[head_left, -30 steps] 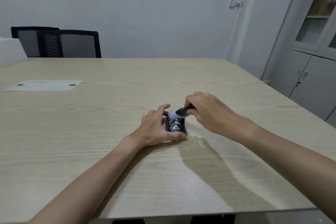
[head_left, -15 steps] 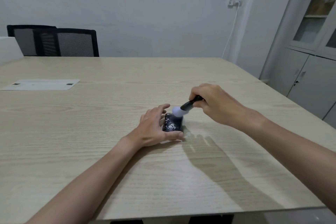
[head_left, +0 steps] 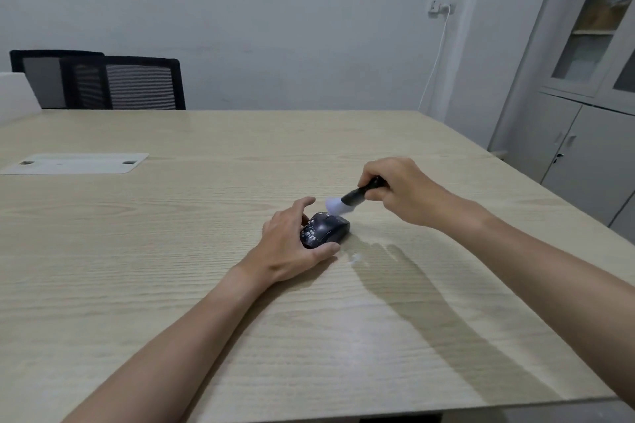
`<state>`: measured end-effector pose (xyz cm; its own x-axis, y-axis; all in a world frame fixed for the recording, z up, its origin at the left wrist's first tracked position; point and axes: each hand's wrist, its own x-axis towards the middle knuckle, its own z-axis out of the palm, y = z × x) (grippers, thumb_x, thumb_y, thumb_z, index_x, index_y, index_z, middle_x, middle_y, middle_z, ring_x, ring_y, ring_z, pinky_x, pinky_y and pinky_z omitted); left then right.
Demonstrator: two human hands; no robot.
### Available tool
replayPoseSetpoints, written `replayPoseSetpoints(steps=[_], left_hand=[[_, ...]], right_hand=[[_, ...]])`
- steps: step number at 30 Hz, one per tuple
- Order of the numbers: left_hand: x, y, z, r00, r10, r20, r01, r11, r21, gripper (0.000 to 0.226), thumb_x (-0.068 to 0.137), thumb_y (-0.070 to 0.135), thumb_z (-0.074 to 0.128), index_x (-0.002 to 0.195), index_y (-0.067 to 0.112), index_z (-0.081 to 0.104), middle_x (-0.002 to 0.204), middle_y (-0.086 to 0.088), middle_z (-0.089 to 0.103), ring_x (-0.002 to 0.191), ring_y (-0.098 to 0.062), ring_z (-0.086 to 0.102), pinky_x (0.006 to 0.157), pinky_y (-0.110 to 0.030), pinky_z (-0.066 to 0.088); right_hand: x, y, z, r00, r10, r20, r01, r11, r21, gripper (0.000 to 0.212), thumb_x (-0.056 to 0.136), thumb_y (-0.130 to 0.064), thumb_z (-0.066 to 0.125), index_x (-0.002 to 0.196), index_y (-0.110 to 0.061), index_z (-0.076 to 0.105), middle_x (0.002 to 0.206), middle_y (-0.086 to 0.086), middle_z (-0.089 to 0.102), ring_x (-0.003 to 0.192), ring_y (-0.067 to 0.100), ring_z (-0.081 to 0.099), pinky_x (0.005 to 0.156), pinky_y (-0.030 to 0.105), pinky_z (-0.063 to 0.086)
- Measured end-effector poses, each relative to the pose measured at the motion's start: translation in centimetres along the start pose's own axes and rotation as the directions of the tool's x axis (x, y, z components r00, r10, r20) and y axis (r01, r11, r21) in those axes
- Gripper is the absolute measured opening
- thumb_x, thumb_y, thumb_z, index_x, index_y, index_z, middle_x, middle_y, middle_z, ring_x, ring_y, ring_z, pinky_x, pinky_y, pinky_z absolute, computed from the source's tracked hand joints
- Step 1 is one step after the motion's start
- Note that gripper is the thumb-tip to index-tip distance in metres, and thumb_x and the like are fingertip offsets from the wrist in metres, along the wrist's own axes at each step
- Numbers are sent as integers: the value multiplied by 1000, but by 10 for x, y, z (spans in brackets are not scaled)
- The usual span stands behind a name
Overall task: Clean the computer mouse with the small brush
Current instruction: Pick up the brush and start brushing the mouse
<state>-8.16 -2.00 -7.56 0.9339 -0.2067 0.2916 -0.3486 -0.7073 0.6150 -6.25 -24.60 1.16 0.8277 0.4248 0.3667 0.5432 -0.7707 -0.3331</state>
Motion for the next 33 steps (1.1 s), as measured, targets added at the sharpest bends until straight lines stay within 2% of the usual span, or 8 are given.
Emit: replayPoseSetpoints(steps=[4,8,10,15,19,24,28,33], left_hand=[[2,-5,1,996,4,-85,-7,999,-34,83,77,43,78,147,24,37,108,2,57,102,-16,52,102,-34,39],[4,-7,2,997,-14,-74,9,998,-64,82,78,38,76,148,25,35,112,-2,57,108,-17,48,98,-28,32],[5,-7,2,997,-20,-71,16,998,-68,81,79,36,76,148,26,34,114,-3,58,110,-18,47,97,-28,32],[6,-10,3,997,-28,-67,24,998,-62,79,80,34,74,148,25,34,117,-3,58,115,-22,47,97,-28,31],[11,-11,4,995,-65,-81,62,997,-44,70,79,32,73,141,19,43,115,1,60,116,-20,47,94,-23,27],[22,-14,3,994,-96,-61,96,995,-9,55,72,41,69,120,18,57,107,3,66,114,-24,53,88,-23,33],[29,-11,2,992,-106,-64,107,994,9,44,76,34,72,114,16,59,104,2,65,113,-25,51,85,-23,32],[31,-11,1,992,-105,-70,106,994,17,49,72,41,71,112,15,61,103,0,66,110,-25,54,84,-24,35]], right_hand=[[0,3,10,993,-38,115,44,997,-57,14,85,5,66,89,-9,69,89,0,64,86,19,58,76,30,48],[3,12,-3,979,-5,206,24,996,-87,17,82,5,68,81,-12,69,82,-6,63,82,17,58,71,27,48],[6,14,-4,985,0,172,12,998,-65,19,83,4,68,82,-15,69,83,-8,62,82,16,58,71,26,47],[12,13,13,998,-29,48,30,999,-29,11,87,0,64,89,-10,68,88,1,64,84,21,57,74,34,48],[9,15,22,995,-29,92,33,998,-50,10,87,1,65,90,-8,68,90,3,64,85,23,57,76,34,49],[18,21,5,988,55,141,-49,998,-46,11,83,4,69,88,-6,72,89,-1,62,85,20,59,68,21,46],[26,18,4,995,93,36,-93,996,-3,11,84,3,67,90,-6,72,92,2,63,85,18,55,66,18,42],[23,15,21,996,80,34,-81,996,29,11,86,4,66,92,-5,70,91,0,61,83,16,53,64,11,36]])
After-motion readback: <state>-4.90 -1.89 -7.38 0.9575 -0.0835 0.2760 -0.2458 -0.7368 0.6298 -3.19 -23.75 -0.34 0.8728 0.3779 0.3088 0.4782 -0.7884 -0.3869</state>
